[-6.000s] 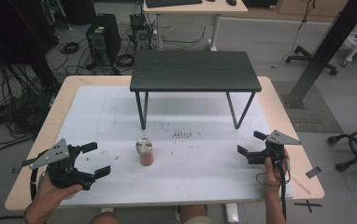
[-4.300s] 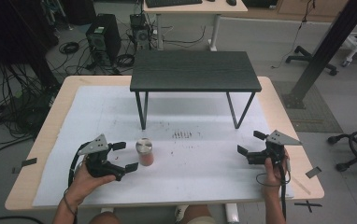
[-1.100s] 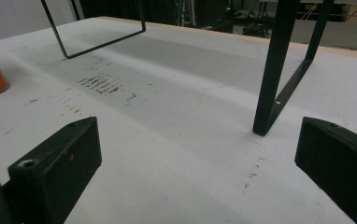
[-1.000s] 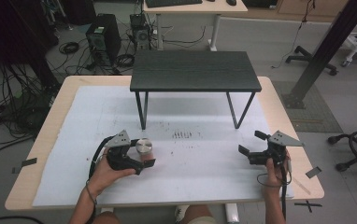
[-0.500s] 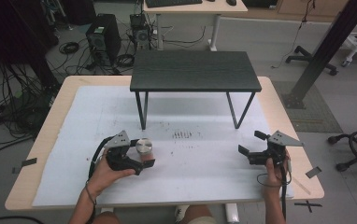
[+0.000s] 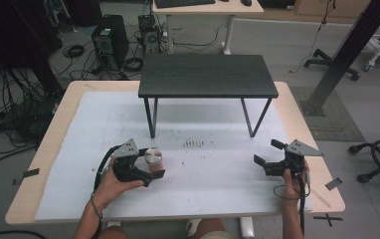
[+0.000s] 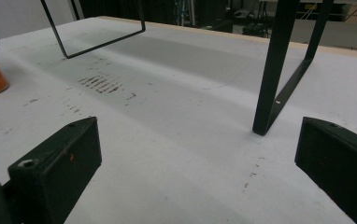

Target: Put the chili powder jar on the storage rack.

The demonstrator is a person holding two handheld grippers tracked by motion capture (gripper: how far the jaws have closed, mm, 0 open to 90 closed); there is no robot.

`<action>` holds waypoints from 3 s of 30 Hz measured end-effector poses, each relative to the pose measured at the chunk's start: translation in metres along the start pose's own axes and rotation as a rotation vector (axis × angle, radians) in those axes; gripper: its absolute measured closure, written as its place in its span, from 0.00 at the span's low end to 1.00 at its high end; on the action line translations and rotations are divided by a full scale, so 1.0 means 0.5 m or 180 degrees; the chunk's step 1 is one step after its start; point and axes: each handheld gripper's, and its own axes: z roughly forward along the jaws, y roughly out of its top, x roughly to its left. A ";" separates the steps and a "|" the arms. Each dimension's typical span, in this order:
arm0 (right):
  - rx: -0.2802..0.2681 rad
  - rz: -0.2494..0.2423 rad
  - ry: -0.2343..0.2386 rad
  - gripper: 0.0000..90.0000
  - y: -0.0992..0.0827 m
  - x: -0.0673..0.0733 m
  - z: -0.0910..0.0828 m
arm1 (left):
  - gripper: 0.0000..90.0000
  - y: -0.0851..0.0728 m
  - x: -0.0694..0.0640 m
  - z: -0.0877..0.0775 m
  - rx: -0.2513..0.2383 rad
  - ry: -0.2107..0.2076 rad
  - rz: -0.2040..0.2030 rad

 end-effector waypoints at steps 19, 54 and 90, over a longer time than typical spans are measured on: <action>-0.0007 -0.0001 -0.0002 0.00 0.000 0.000 -0.001 | 0.02 0.001 -0.001 0.000 0.0001 0.0000 0.0008; -0.0022 -0.0001 0.0002 0.00 0.000 0.000 -0.002 | 0.02 0.004 -0.002 0.000 0.0019 0.0008 0.0027; -0.0023 -0.0002 0.0006 0.00 0.000 0.000 -0.002 | 0.03 0.005 -0.003 0.000 0.0028 0.0023 0.0050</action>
